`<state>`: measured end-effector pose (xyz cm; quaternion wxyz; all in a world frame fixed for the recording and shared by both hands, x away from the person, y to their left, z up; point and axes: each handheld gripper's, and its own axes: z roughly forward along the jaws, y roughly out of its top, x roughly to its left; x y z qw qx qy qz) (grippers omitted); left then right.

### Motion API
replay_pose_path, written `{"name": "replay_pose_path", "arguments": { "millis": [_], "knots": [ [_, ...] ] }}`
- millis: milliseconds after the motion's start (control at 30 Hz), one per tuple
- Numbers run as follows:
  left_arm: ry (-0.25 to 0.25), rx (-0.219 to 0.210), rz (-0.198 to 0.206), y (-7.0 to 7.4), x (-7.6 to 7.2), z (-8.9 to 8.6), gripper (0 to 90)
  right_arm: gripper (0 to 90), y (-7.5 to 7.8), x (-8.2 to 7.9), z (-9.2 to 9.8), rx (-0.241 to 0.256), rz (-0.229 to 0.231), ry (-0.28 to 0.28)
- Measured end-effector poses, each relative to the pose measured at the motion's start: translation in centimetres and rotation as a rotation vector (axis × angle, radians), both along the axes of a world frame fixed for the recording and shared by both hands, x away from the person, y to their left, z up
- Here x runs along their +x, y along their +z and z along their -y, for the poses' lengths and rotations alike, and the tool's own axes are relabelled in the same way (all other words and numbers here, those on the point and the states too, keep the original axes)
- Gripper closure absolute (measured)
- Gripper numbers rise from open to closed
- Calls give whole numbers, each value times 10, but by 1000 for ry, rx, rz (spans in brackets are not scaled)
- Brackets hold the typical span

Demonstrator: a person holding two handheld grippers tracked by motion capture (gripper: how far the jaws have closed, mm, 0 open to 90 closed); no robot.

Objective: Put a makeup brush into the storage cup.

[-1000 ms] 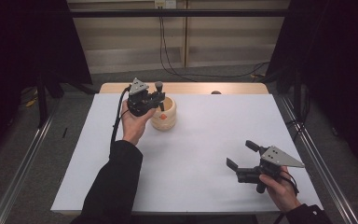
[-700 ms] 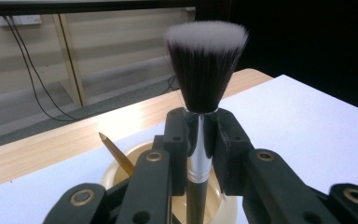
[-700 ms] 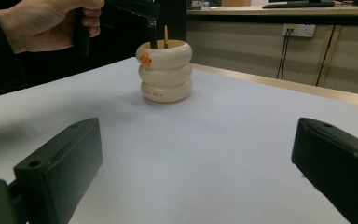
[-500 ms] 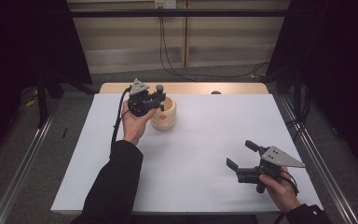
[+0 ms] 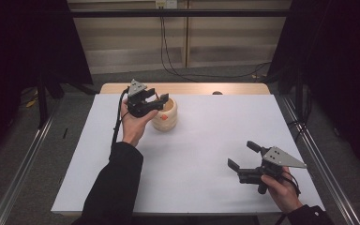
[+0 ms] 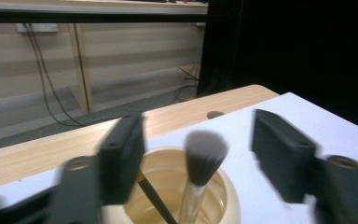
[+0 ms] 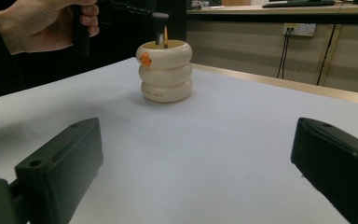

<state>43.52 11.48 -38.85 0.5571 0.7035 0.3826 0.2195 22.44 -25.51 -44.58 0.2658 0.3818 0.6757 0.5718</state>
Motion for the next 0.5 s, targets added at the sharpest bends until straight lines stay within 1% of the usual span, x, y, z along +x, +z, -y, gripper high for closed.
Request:
{"name": "replay_pose_path", "arguments": {
  "millis": [67,100,133,167,233,333,400,433,500],
  "knots": [
    [-14,-8,-1,-1,1,-2,299,19,0,0,1,-1,-1,-1],
    [-10,-7,-3,-1,2,-2,248,19,0,0,0,5,-1,-5],
    [-9,-16,-7,0,2,-3,210,17,0,1,1,6,-2,1],
    [-17,-21,-4,0,2,-4,205,17,0,1,1,8,-3,-2],
    [-10,-21,-5,1,1,-4,161,17,-1,1,2,7,-2,-1],
    [-17,-18,4,1,1,-5,74,13,-1,1,3,13,-8,-9],
    [-26,-25,17,1,1,-7,38,10,-1,2,4,12,-10,-10],
    [-28,-29,16,1,1,-7,28,8,-1,2,3,22,-13,-19],
    [-9,-19,21,2,1,-7,24,4,-2,2,5,16,-10,-17]
  ]
}}
